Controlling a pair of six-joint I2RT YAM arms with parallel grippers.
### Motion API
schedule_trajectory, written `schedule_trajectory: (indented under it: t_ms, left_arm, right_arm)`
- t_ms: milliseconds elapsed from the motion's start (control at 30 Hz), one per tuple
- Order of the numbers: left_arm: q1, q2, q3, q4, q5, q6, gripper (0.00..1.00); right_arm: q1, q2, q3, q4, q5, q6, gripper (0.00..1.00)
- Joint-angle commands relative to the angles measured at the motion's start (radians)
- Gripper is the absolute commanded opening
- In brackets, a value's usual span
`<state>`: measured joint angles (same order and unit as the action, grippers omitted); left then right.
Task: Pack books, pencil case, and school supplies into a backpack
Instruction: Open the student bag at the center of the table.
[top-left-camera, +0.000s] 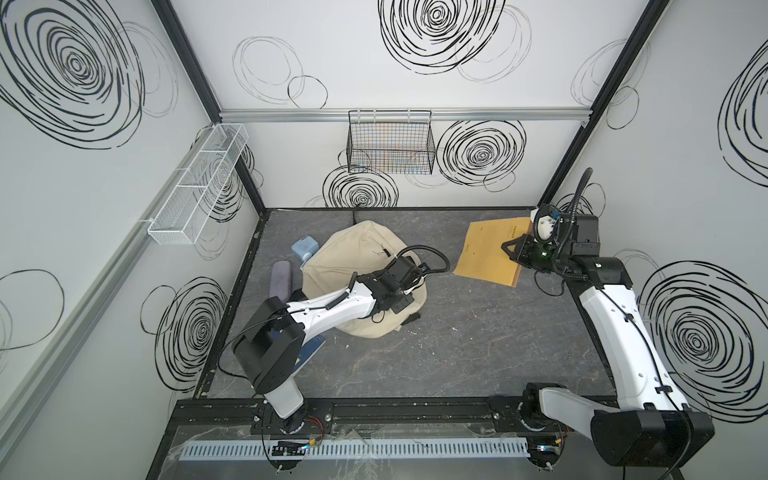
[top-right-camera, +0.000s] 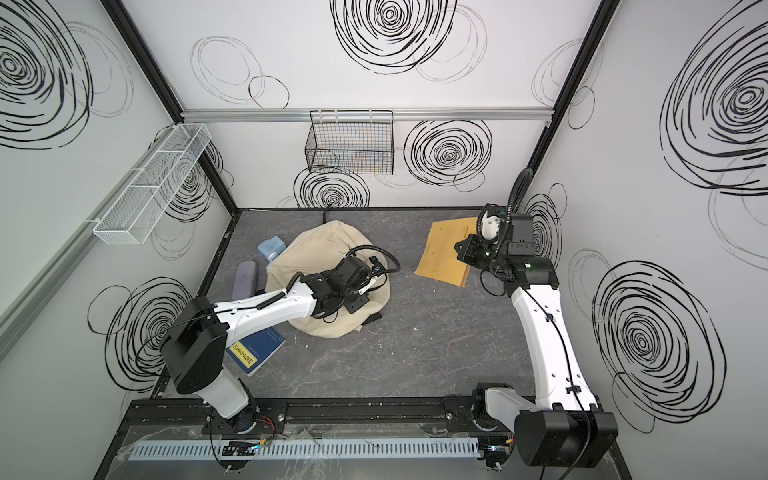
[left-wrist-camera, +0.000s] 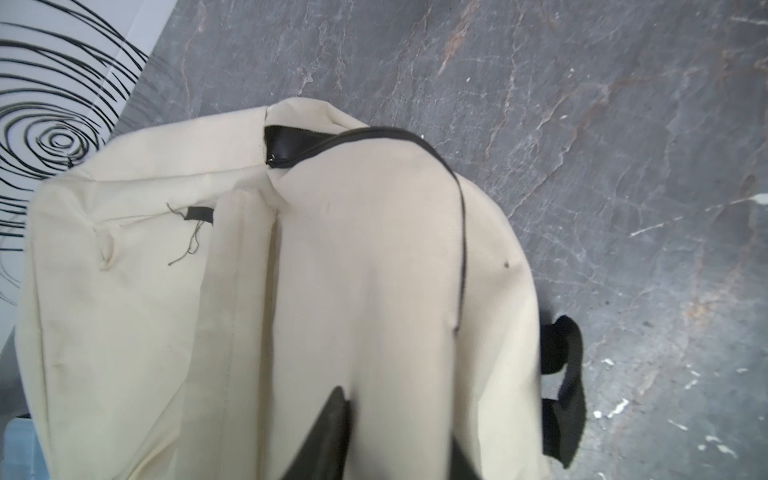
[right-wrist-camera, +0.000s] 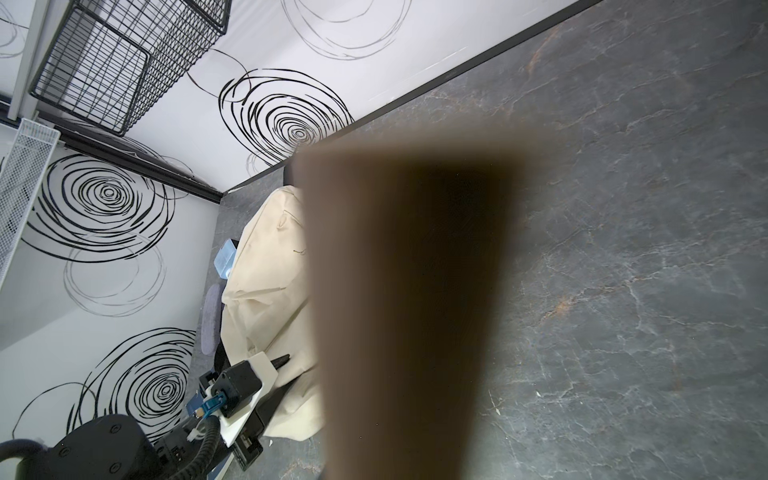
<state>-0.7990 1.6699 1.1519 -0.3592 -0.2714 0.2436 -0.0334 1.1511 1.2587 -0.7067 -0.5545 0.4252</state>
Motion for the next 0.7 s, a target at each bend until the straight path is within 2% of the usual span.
schedule_trajectory:
  t_ms: [0,33,100,267,433,667]
  left_arm:
    - [-0.034,-0.034,0.038,0.055,-0.054,0.027,0.16]
    - [-0.046,-0.036,0.048,0.058,-0.059,0.038,0.14]
    - [-0.074,-0.040,0.070,0.071,-0.075,0.058,0.00]
    - [-0.134,-0.051,0.087,0.181,-0.112,0.121,0.00]
    - [-0.182,-0.067,0.137,0.296,-0.200,0.181,0.00]
    - [-0.177,-0.158,0.170,0.457,-0.353,0.176,0.00]
  right_arm:
    - [-0.003,-0.029,-0.007,0.008,-0.012,-0.013,0.00]
    - [-0.004,-0.032,-0.009,0.007,-0.012,-0.012,0.00]
    - [-0.005,-0.041,-0.015,0.010,-0.011,-0.008,0.00]
    - [-0.017,-0.068,-0.043,0.023,-0.014,0.006,0.00]
    - [-0.026,-0.074,-0.030,0.024,-0.009,0.016,0.00]
    - [-0.028,-0.025,0.081,0.015,-0.007,0.029,0.00]
